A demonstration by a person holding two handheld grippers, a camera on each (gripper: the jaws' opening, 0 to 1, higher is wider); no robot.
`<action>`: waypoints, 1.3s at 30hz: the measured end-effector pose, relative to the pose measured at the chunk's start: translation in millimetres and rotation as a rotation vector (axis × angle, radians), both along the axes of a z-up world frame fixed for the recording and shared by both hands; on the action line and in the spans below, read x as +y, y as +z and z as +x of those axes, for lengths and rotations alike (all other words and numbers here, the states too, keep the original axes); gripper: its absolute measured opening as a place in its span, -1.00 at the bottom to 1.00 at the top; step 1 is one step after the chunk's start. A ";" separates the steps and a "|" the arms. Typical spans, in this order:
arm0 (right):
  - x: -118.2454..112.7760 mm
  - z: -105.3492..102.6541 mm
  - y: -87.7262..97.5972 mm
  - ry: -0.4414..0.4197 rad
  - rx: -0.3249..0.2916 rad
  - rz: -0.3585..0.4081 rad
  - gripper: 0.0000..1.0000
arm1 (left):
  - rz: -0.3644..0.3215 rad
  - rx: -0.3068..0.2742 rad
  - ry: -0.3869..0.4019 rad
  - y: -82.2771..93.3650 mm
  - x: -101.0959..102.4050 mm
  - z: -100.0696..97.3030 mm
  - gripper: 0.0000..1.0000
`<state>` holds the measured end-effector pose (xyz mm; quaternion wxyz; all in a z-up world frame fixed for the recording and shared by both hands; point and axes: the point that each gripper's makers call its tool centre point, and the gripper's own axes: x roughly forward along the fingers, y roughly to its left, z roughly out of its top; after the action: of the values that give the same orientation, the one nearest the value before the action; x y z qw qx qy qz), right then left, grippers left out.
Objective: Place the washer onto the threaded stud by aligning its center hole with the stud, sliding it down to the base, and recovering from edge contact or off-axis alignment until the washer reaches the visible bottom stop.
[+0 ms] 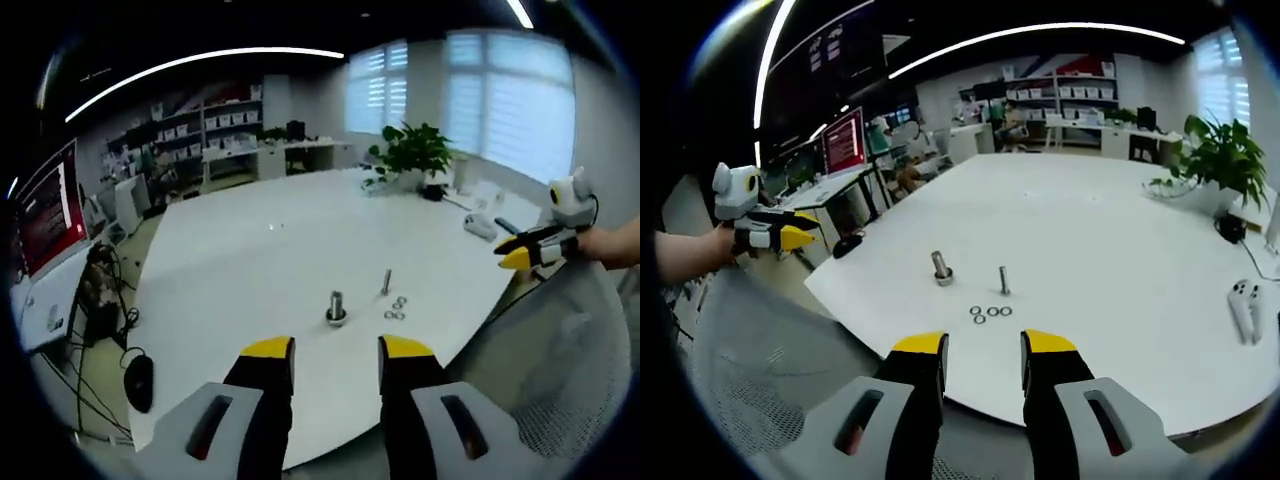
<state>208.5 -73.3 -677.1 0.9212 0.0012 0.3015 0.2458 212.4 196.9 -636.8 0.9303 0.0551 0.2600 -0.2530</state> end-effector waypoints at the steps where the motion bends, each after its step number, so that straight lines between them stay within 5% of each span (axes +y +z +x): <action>1: 0.0 -0.2 -0.1 0.000 0.001 -0.001 -0.37 | -0.004 -0.001 0.005 -0.8 0.8 0.7 -0.38; 10: -0.9 -5.2 -11.4 0.008 0.055 -0.047 -0.37 | -0.014 -0.005 -0.025 -3.8 -4.9 -0.4 -0.38; 22: -4.0 -8.3 -18.0 0.013 0.092 -0.077 -0.37 | -0.126 -0.011 -0.031 -0.6 -3.7 2.1 -0.35; 26: -5.8 -11.4 -25.5 0.021 0.126 -0.111 -0.37 | -0.084 -0.036 -0.063 -0.6 -8.8 -0.1 -0.36; 39: -9.3 -11.8 -26.5 0.009 0.136 -0.123 -0.36 | -0.072 0.016 -0.101 -11.6 -14.6 -6.0 -0.35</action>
<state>196.7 -82.7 -703.6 0.8959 -0.0399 0.3778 0.2303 206.3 182.3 -648.3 0.9156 0.0327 0.2549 -0.3093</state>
